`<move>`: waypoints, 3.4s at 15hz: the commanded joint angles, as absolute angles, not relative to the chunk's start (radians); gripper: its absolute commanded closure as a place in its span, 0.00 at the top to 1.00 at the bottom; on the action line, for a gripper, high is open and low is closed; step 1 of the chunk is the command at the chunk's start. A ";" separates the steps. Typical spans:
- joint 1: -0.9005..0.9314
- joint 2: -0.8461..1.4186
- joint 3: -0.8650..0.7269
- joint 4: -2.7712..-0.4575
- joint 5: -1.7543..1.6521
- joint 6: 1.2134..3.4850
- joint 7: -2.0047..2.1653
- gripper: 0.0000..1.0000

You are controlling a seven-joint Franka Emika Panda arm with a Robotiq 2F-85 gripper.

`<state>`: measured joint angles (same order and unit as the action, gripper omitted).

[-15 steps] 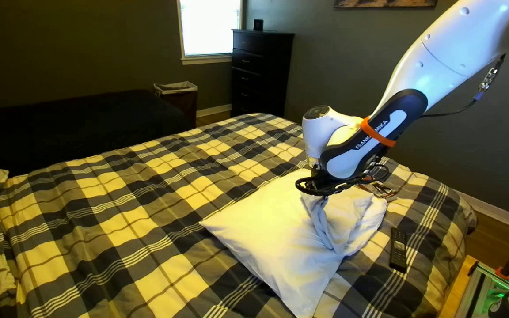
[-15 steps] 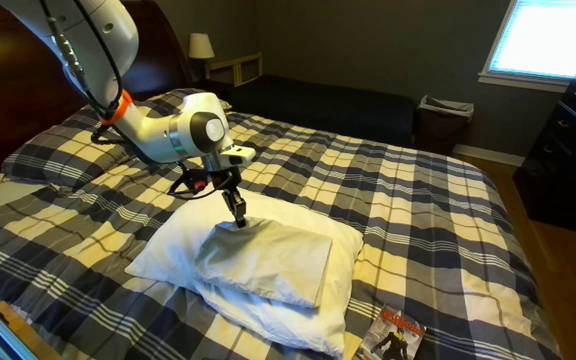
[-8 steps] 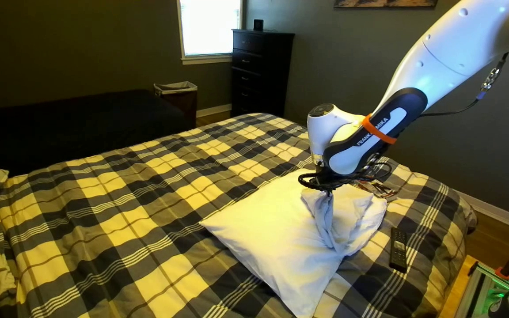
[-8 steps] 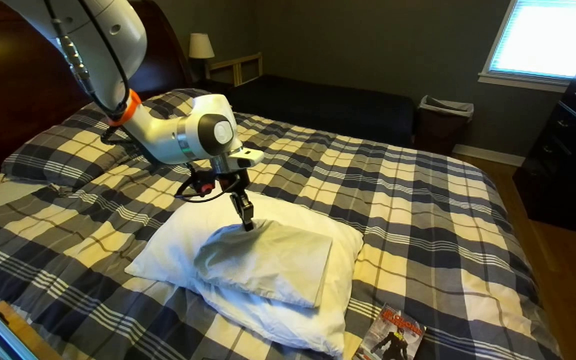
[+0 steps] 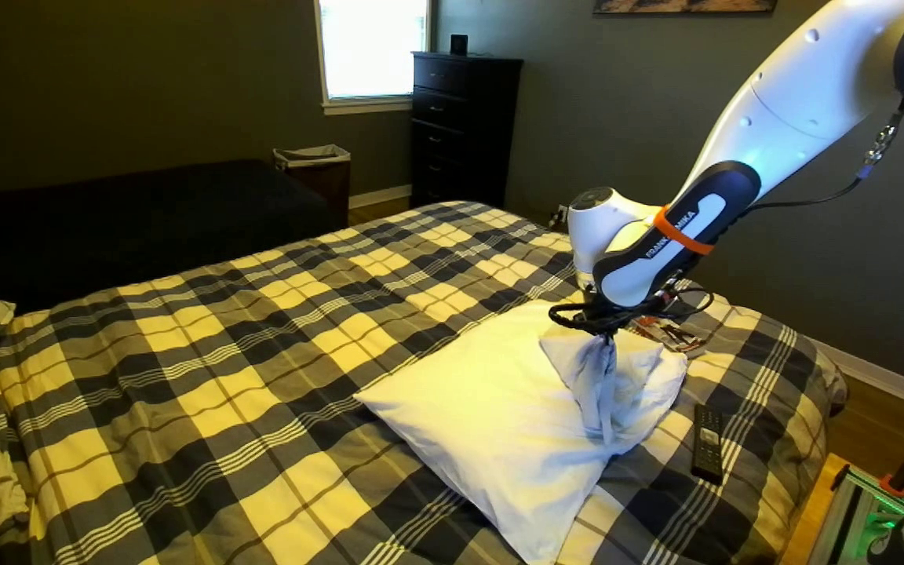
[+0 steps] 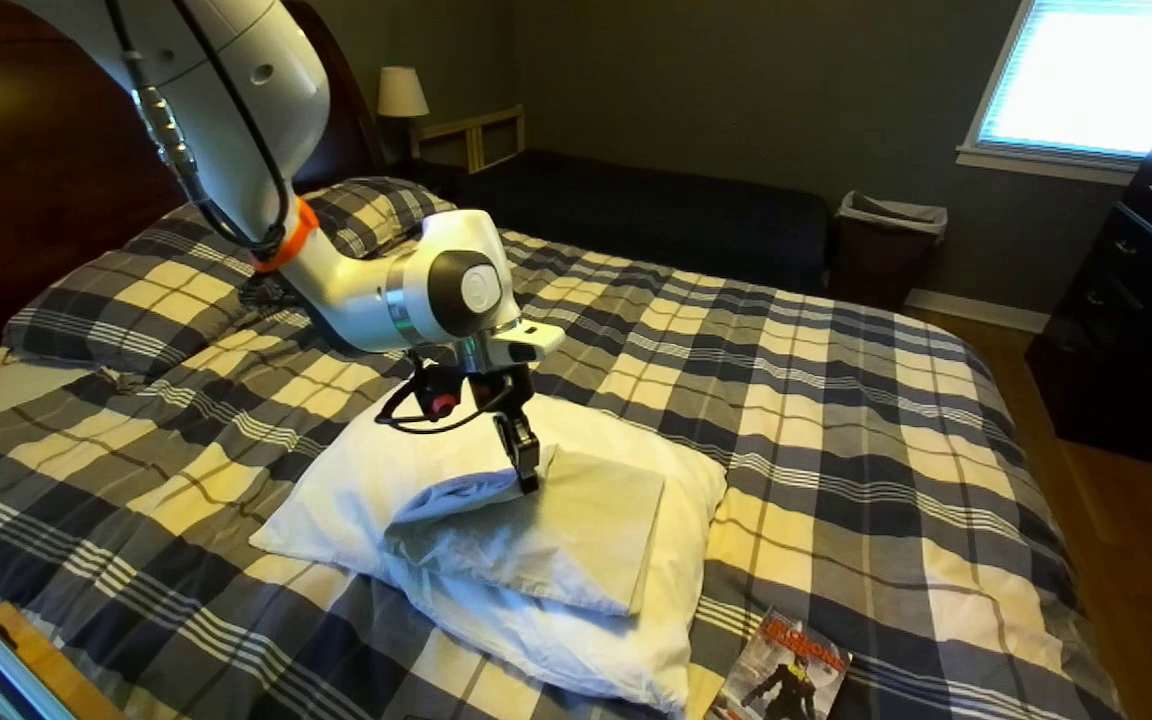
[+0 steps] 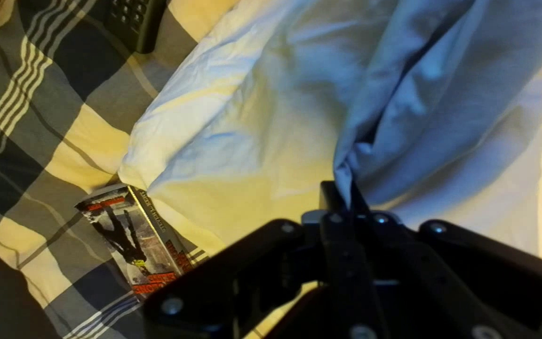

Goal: Fold the pillowcase into a triangle.

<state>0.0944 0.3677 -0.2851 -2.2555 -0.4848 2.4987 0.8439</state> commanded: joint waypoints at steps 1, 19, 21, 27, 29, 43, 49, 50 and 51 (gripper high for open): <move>0.078 0.385 -0.317 -2.267 -0.534 2.552 0.884 0.01; 0.022 0.458 -0.484 -2.295 -0.518 2.719 0.910 0.01; 0.014 0.479 -0.489 -2.286 -0.504 2.737 0.904 0.01; -0.007 0.526 -0.494 -2.266 -0.445 2.766 0.885 0.01; -0.011 0.538 -0.501 -2.260 -0.422 2.779 0.886 0.01; -0.042 0.603 -0.495 -2.204 -0.224 2.818 0.784 0.29; 0.006 0.557 -0.545 -2.247 -0.226 2.838 0.781 0.64; 0.016 0.545 -0.557 -2.255 -0.233 2.837 0.783 0.71; 0.033 0.526 -0.576 -2.273 -0.244 2.846 0.788 0.77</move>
<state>-0.0106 0.5724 -0.5289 -2.2209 -0.2414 2.8087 0.7996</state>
